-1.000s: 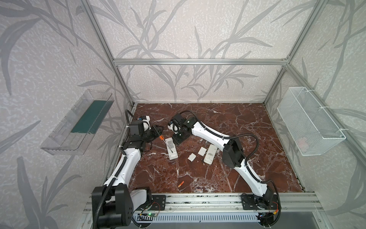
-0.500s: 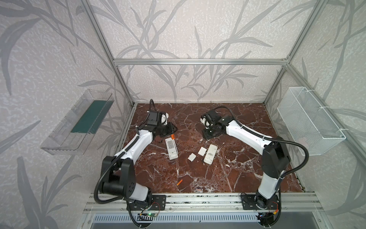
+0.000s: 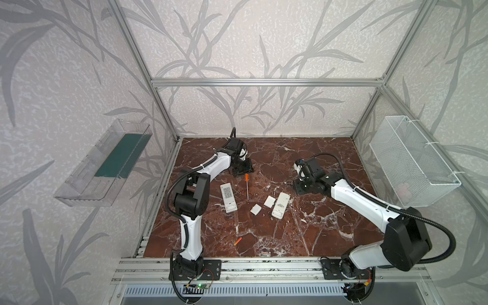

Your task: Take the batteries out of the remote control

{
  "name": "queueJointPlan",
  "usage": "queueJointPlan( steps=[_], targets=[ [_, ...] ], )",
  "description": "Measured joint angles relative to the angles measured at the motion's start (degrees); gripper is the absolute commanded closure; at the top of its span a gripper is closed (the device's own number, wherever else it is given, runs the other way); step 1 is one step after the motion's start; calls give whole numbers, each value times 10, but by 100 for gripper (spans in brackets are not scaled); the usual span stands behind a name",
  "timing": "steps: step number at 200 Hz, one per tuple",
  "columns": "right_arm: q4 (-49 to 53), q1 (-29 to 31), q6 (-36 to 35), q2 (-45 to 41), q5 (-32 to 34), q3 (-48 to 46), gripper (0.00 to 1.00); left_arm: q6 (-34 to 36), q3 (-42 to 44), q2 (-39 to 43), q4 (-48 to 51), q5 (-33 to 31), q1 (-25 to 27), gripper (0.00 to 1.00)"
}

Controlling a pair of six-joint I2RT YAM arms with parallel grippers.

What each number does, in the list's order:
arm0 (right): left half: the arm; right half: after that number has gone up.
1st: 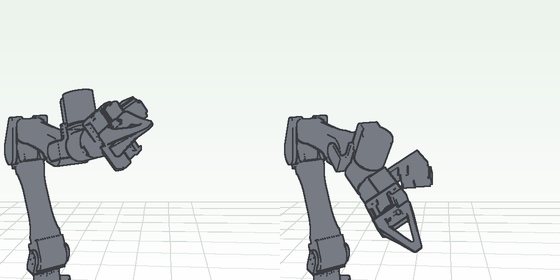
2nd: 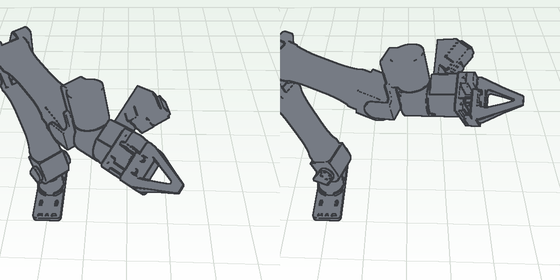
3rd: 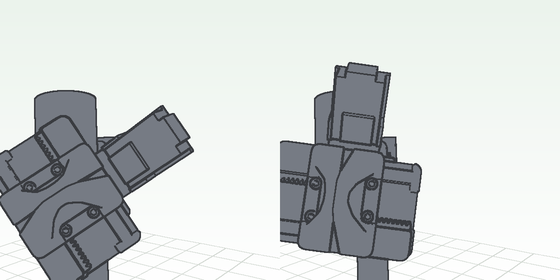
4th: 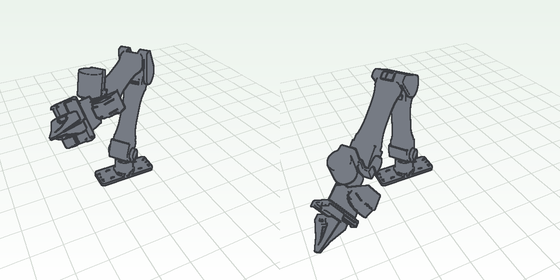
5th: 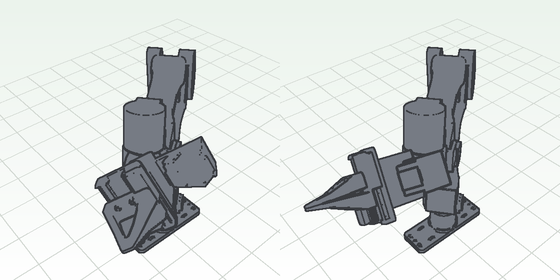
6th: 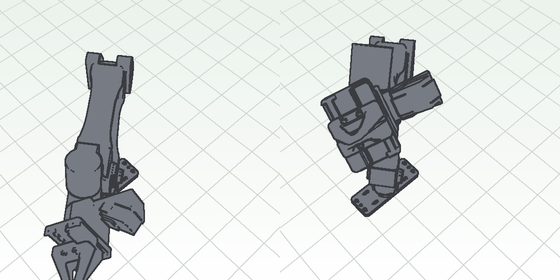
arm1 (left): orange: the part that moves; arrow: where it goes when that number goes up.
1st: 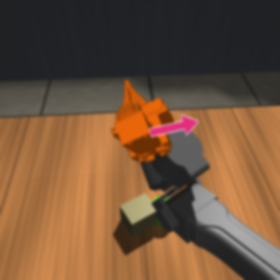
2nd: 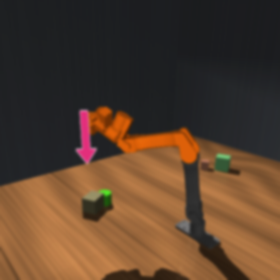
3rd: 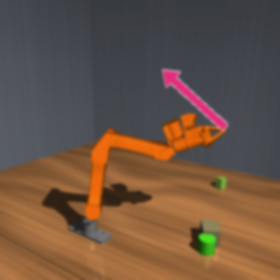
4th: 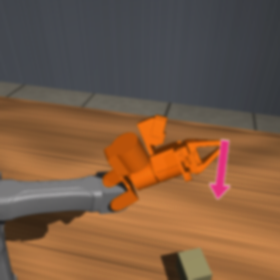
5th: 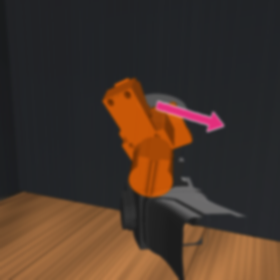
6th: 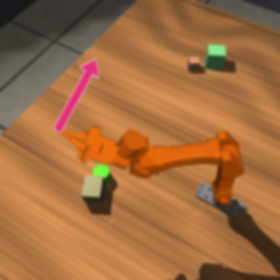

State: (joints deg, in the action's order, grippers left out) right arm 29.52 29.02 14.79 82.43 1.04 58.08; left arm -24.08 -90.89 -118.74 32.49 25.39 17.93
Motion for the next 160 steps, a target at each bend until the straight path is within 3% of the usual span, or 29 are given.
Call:
queueJointPlan(
  steps=[50,120,160],
  targets=[
    [-29,-6,13,-25,6,-41,50,17,-54,-81,33,-28,1,76],
    [-56,-36,14,-108,51,-91,37,51,-96,-85,64,-59,1,41],
    [-66,-63,4,-164,104,-124,15,73,-118,-78,92,-80,1,36]
  ],
)
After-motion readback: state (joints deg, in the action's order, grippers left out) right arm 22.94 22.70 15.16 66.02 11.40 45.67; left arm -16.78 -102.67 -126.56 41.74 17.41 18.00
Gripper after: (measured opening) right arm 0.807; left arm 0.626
